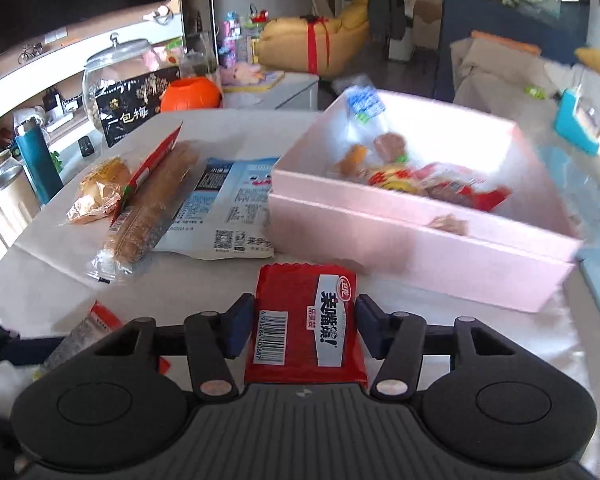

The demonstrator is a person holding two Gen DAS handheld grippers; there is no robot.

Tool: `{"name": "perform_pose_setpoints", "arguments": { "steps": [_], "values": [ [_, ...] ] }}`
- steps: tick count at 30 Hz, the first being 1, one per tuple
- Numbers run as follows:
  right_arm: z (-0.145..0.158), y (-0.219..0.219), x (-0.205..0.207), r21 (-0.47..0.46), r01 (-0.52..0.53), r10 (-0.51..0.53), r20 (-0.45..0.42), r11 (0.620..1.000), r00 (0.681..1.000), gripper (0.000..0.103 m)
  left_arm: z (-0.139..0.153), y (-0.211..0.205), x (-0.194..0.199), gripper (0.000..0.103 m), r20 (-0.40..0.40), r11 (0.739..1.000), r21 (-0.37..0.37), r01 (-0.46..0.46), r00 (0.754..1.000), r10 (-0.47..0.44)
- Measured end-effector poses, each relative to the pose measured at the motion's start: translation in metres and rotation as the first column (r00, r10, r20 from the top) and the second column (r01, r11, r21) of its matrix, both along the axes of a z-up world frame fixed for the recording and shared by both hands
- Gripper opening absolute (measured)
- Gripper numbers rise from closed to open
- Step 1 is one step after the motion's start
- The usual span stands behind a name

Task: Organize snacks
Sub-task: 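Carry both packets over the pink box and open both tools to drop them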

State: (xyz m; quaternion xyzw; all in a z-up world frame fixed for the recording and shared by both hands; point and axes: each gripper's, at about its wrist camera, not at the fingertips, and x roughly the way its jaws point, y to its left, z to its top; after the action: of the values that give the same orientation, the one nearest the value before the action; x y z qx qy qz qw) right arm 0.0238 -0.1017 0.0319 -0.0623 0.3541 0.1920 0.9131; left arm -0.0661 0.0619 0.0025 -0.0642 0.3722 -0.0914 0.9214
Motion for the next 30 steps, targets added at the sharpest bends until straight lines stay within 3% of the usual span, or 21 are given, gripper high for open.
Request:
{"name": "perform_pose_setpoints", "arguments": {
  "steps": [4, 6, 10, 13, 16, 18, 20, 22, 23, 26, 30],
  "values": [
    [0.016, -0.033, -0.015, 0.036, 0.016, -0.017, 0.024, 0.999, 1.0, 0.055, 0.003, -0.001, 0.003, 0.061, -0.018, 1.0, 0.008, 0.004, 1.0, -0.004],
    [0.021, -0.05, -0.02, 0.035, 0.046, -0.047, 0.042, 0.998, 0.998, 0.055, 0.008, 0.001, 0.005, 0.054, -0.016, 1.0, -0.016, 0.018, 1.0, -0.018],
    [0.046, -0.083, -0.022, 0.091, 0.098, -0.105, 0.075, 0.991, 0.992, 0.055, 0.053, -0.006, 0.019, 0.052, 0.12, 0.995, -0.049, 0.086, 0.989, -0.08],
    [0.089, -0.099, -0.014, 0.136, 0.109, -0.131, 0.17, 0.985, 0.977, 0.055, 0.105, -0.017, 0.042, 0.052, 0.256, 0.989, -0.062, 0.132, 0.96, -0.112],
    [0.141, -0.106, 0.007, 0.166, 0.102, -0.144, 0.265, 0.981, 0.953, 0.055, 0.154, -0.034, 0.071, 0.053, 0.388, 0.983, -0.072, 0.172, 0.912, -0.131],
    [0.168, -0.103, 0.029, 0.175, 0.1, -0.147, 0.283, 0.98, 0.948, 0.058, 0.172, -0.046, 0.099, 0.057, 0.429, 0.975, -0.084, 0.206, 0.89, -0.151],
    [0.19, -0.098, 0.056, 0.181, 0.092, -0.14, 0.275, 0.979, 0.951, 0.062, 0.168, -0.054, 0.138, 0.057, 0.381, 0.96, -0.14, 0.241, 0.908, -0.172],
    [0.2, -0.09, 0.082, 0.157, 0.121, -0.161, 0.272, 0.98, 0.949, 0.076, 0.141, -0.057, 0.179, 0.054, 0.244, 0.952, -0.209, 0.224, 0.955, -0.171],
    [0.201, -0.087, 0.092, 0.138, 0.144, -0.177, 0.274, 0.98, 0.945, 0.079, 0.127, -0.055, 0.188, 0.052, 0.216, 0.954, -0.217, 0.205, 0.964, -0.158],
    [0.187, -0.085, 0.102, 0.098, 0.167, -0.186, 0.237, 0.981, 0.953, 0.079, 0.093, -0.041, 0.182, 0.052, 0.204, 0.962, -0.213, 0.169, 0.971, -0.126],
    [0.145, -0.085, 0.088, 0.064, 0.134, -0.143, 0.178, 0.989, 0.974, 0.079, 0.065, -0.007, 0.16, 0.052, 0.142, 0.968, -0.241, 0.072, 0.989, -0.038]
  ]
}}
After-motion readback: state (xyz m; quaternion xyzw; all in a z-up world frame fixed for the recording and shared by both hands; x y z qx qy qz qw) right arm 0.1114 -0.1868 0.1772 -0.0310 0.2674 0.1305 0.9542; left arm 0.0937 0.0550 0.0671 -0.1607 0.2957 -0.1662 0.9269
